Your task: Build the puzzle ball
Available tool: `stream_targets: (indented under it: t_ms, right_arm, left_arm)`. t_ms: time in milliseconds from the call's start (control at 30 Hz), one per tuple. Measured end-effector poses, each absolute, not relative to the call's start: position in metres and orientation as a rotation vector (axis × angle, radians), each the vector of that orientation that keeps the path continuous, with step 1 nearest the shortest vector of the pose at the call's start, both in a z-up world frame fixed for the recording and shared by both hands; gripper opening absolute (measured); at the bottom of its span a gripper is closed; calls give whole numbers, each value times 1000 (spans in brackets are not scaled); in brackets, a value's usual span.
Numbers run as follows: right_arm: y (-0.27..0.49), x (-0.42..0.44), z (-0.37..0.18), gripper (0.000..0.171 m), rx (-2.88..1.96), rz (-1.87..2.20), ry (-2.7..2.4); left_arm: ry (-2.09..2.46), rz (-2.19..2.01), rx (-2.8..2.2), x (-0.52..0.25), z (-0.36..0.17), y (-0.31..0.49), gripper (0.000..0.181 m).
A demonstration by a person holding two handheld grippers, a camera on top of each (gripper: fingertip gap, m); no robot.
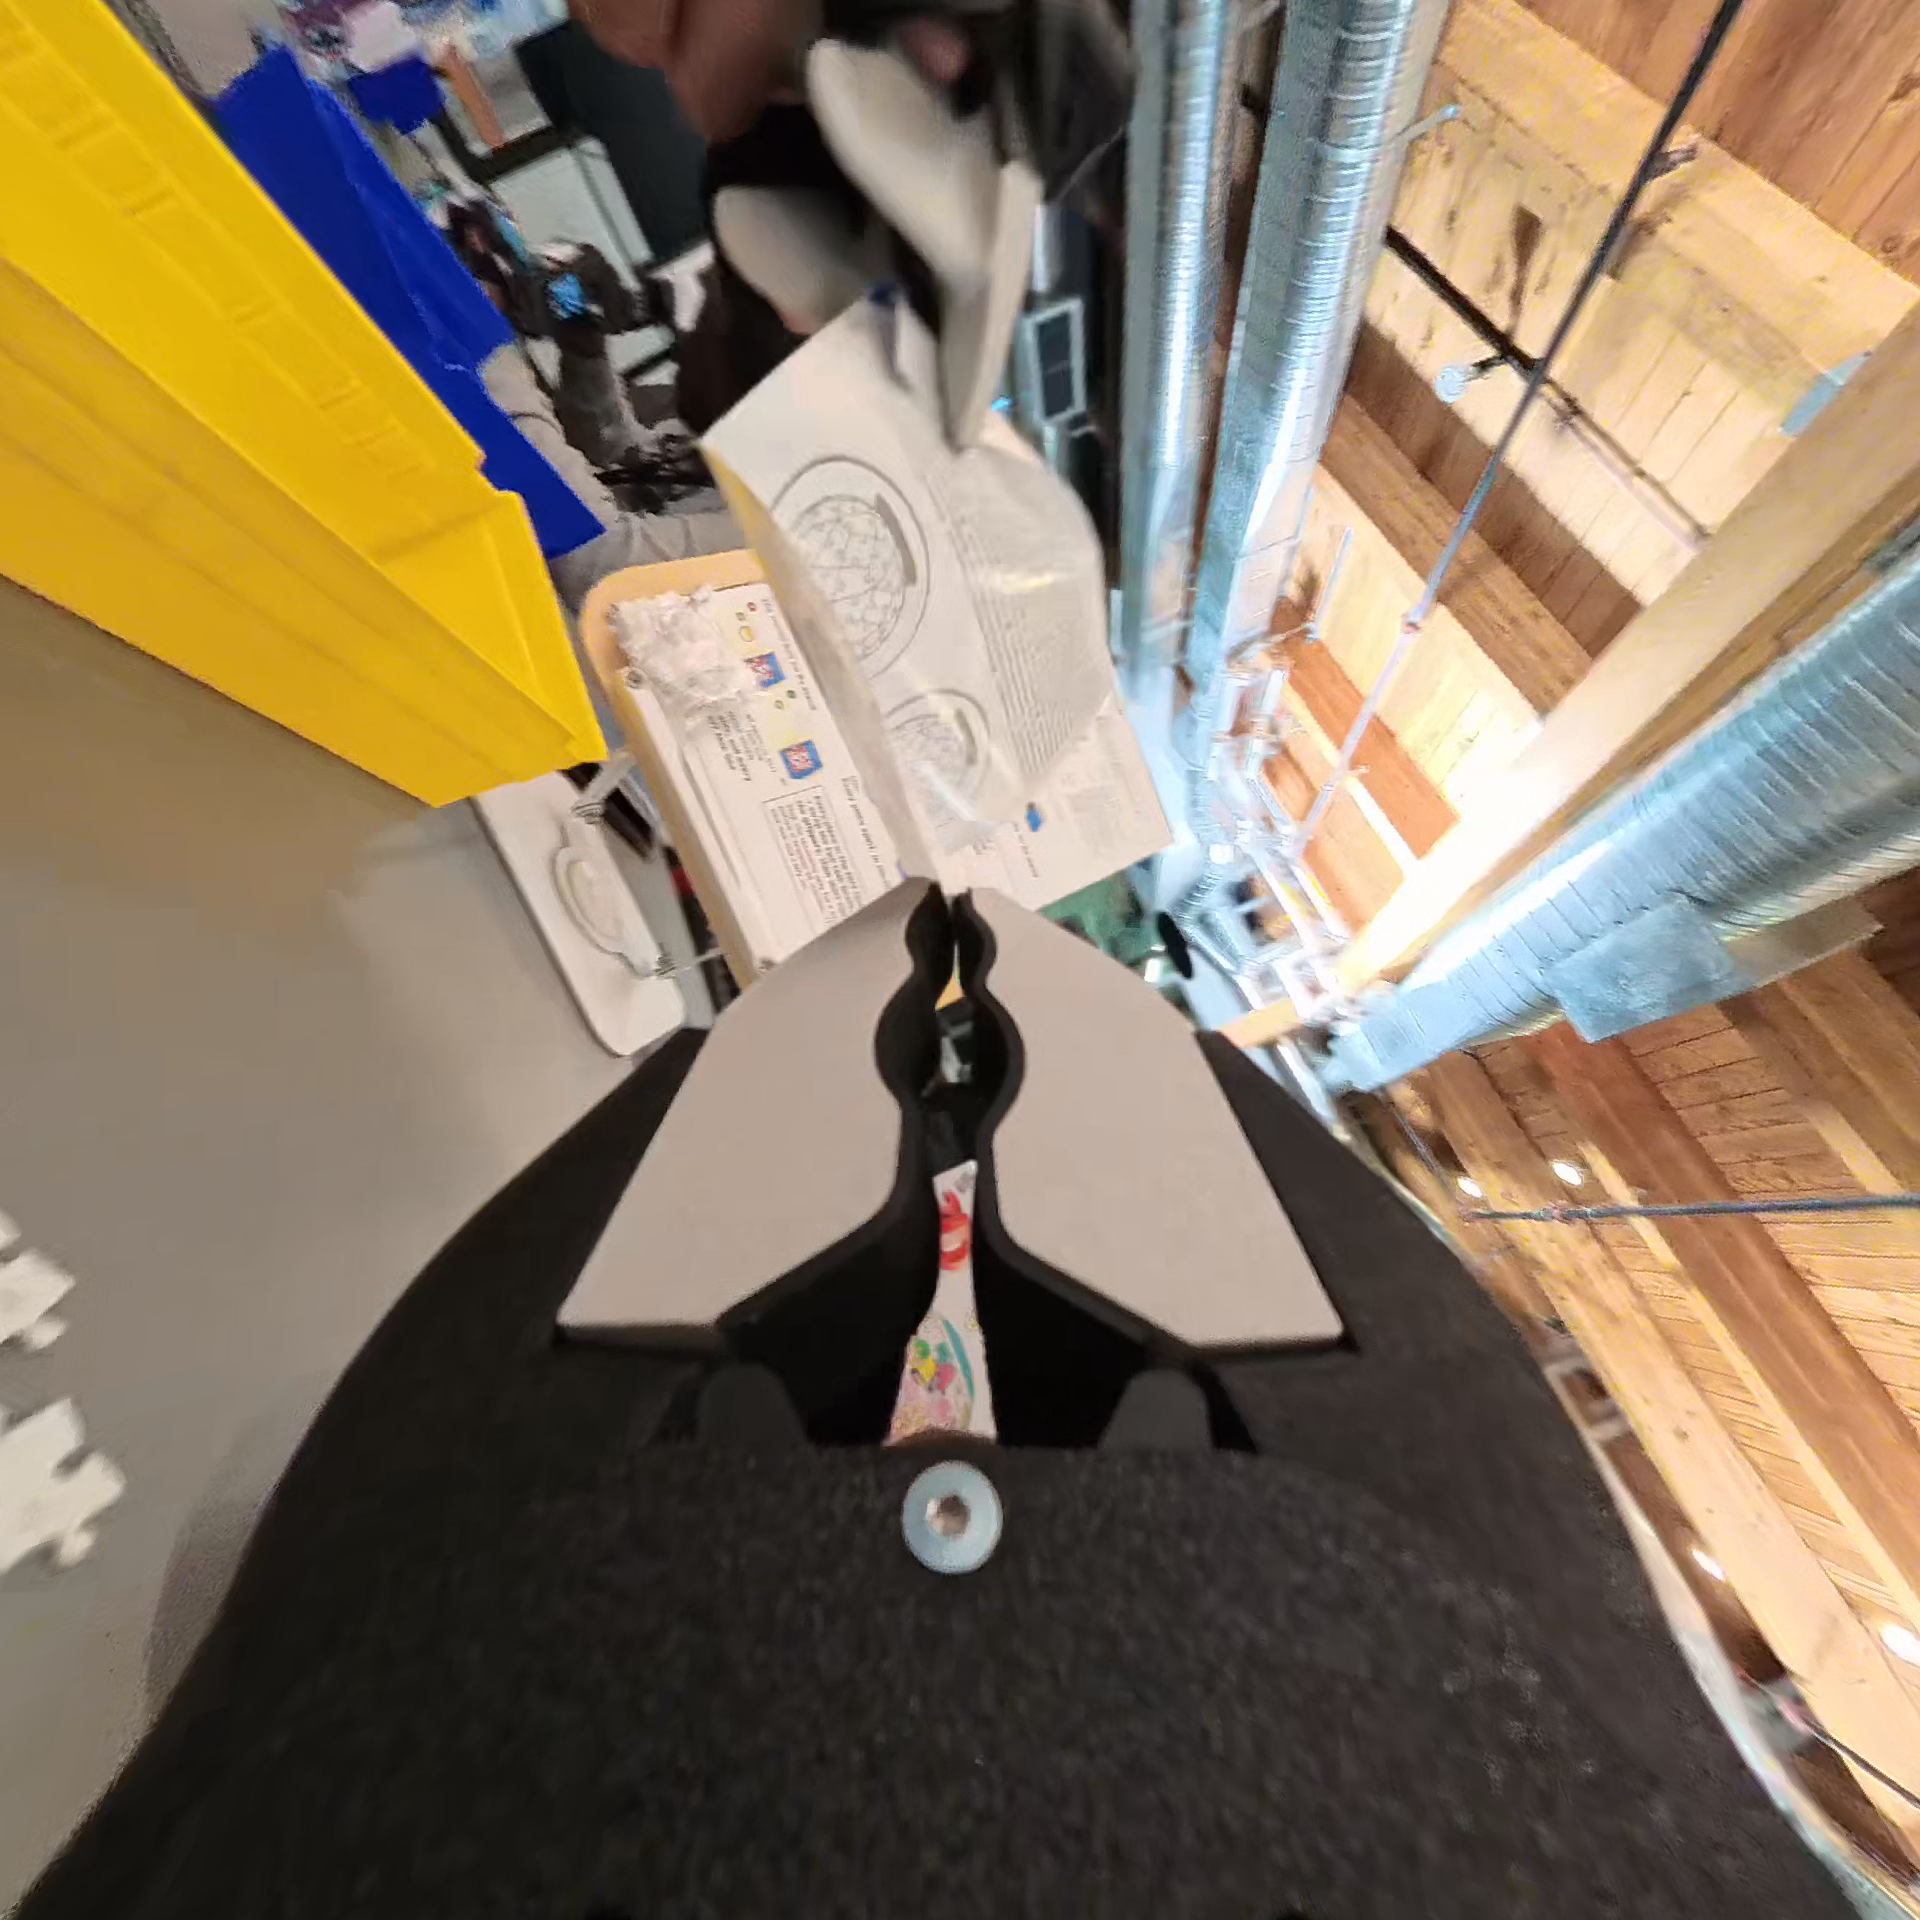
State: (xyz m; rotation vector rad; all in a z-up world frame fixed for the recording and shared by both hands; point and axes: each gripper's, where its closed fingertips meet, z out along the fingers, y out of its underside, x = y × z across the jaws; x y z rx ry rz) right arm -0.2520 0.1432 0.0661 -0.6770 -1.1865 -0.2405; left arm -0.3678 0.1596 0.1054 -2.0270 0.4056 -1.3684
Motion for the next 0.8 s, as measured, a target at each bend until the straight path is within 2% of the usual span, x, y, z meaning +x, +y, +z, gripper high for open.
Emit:
stream_targets:
  t_ms: [267,367,500,667,800]
  right_arm:
    - [111,-190,98,0,-722,-258,-1292]
    - [118,-178,97,0,-759,-312,-1388]
    - [153,-170,112,0,-1016,-102,-1587]
    - [202,-215,112,0,-1359,400,-1995]
    - [268,-267,60,0,-1582,403,-2267]
  left_arm:
    - [439,-1655,-2049,-327,62,146,1]
    - [392,-1655,-2017,-334,62,157,32]
    - [486,-1371,-2013,-361,63,164,54]
    - [763,-1100,-2012,-357,52,140,63]
    - [768,-1248,-1955,-343,41,131,64]
